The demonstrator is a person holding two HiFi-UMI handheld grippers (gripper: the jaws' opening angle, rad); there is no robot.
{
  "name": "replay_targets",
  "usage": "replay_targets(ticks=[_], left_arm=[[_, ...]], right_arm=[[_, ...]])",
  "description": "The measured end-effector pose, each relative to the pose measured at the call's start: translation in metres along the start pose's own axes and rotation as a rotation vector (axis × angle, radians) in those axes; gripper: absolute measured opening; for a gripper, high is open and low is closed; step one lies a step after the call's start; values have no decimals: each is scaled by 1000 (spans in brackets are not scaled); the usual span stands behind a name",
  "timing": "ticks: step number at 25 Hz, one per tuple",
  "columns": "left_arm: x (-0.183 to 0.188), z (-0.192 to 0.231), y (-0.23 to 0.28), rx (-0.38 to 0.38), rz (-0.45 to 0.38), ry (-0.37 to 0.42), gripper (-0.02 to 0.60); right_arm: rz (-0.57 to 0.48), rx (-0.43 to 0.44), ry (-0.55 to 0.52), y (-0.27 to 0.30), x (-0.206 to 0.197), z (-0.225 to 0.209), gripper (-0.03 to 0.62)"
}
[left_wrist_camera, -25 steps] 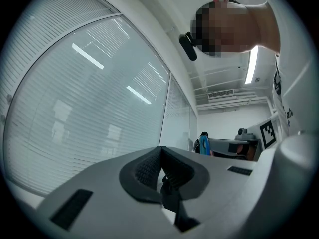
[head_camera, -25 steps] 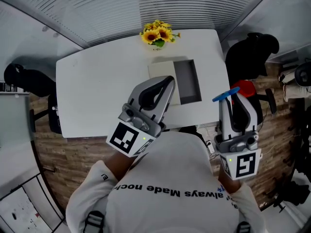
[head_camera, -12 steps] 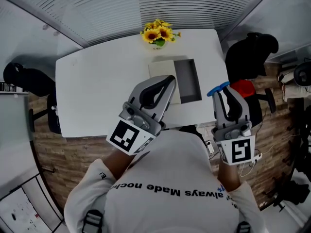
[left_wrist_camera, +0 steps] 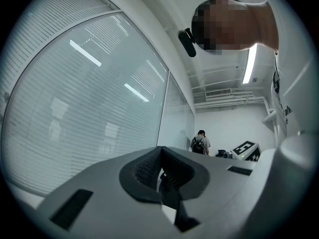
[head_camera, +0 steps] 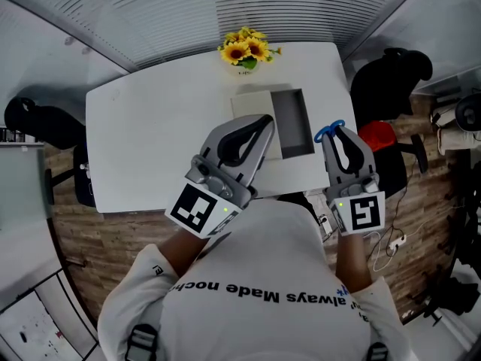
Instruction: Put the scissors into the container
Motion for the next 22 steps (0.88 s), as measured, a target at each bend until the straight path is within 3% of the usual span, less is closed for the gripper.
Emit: replay_targets(ticks=[22], left_arm=[[-5,6,0,-5,8,-10,20]], right_arm=[[125,-9,27,41,-48,-6,80]])
Point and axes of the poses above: the fingertips, and each gripper's own axes: y forward along the fingers, z to its left, x out of its top, the point moved 9 cm from there along -y, backward along the fingers, and after that the axes turned 11 degrees about y, right-handed, at the moved point
